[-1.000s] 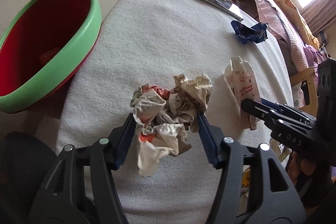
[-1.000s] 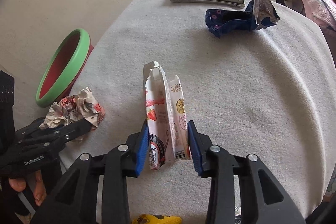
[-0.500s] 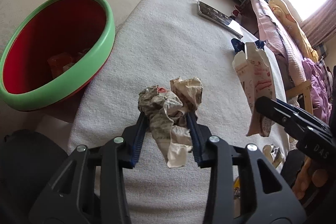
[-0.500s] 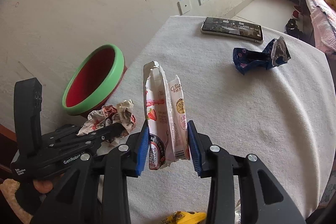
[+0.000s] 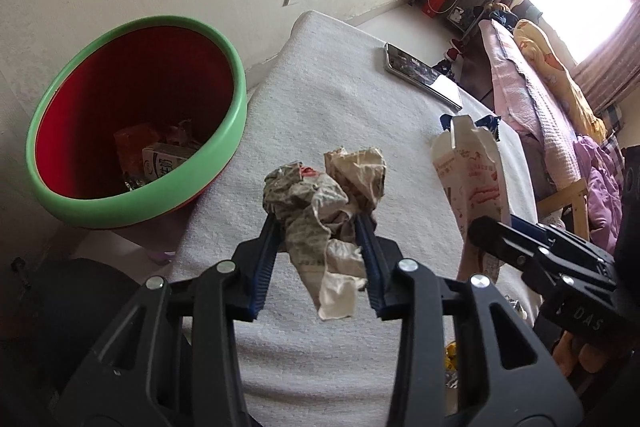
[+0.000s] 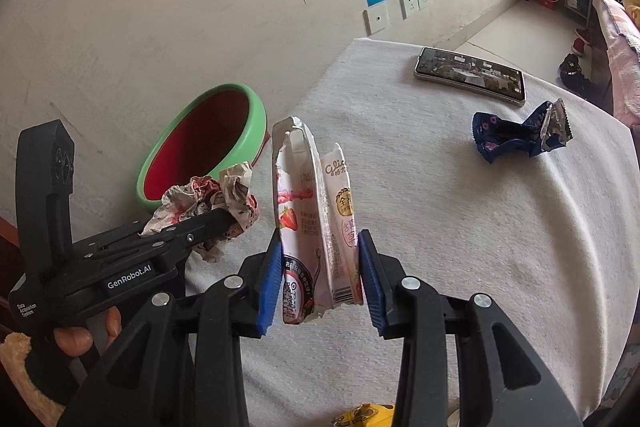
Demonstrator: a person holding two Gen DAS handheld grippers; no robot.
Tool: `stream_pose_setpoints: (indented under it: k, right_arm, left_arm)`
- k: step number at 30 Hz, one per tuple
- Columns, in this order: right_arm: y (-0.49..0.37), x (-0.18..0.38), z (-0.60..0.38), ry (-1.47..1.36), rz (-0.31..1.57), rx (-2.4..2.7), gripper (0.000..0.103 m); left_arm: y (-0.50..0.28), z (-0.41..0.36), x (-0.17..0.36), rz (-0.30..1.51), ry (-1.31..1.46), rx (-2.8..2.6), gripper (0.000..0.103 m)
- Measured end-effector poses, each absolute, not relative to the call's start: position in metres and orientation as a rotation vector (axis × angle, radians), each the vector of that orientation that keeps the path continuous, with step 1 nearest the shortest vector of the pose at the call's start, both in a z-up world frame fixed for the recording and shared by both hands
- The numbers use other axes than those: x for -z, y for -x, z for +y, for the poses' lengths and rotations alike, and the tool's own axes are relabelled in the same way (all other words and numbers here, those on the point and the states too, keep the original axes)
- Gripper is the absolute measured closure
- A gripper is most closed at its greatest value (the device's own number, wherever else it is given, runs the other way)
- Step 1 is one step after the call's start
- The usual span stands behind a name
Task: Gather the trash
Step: 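Carry the crumpled paper and carton toward the bucket with both tools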
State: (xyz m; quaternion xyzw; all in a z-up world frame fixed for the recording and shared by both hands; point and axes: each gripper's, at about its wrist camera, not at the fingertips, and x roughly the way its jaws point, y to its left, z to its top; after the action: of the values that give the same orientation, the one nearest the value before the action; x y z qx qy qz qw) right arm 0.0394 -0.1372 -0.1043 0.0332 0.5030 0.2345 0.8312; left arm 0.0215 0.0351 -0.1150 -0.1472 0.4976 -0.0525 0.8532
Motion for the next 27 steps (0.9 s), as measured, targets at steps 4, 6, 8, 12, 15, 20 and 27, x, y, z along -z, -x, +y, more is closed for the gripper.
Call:
stream_pose_setpoints:
  k: [4,6,8,12,15,20,27]
  right_arm:
    - [-0.039,0.102,-0.133,-0.06,1.063,-0.503,0.067]
    - [-0.039,0.1,-0.131,-0.053,1.059,-0.506,0.067]
    - [-0.04,0.099,-0.127,-0.046,1.055,-0.511,0.067]
    - [-0.04,0.097,-0.119,-0.03,1.051,-0.524,0.067]
    - [-0.04,0.096,-0.112,-0.021,1.051,-0.537,0.067]
    - [-0.042,0.097,-0.096,0.004,1.051,-0.565,0.067]
    - [-0.046,0.097,-0.065,0.049,1.049,-0.617,0.066]
  left_arm:
    - [-0.02,0.042,0.11,1.028,0.31,0.095,0.066]
    - [-0.02,0.048,0.106,1.014,0.312,0.078,0.066]
    - [-0.021,0.055,0.102,0.999,0.316,0.059,0.066]
    - [-0.021,0.069,0.096,0.979,0.316,0.024,0.066]
    - [-0.021,0.081,0.094,0.969,0.317,-0.003,0.066]
    - [-0.021,0.097,0.095,0.961,0.317,-0.04,0.066]
    - [-0.021,0.119,0.094,0.945,0.321,-0.084,0.066]
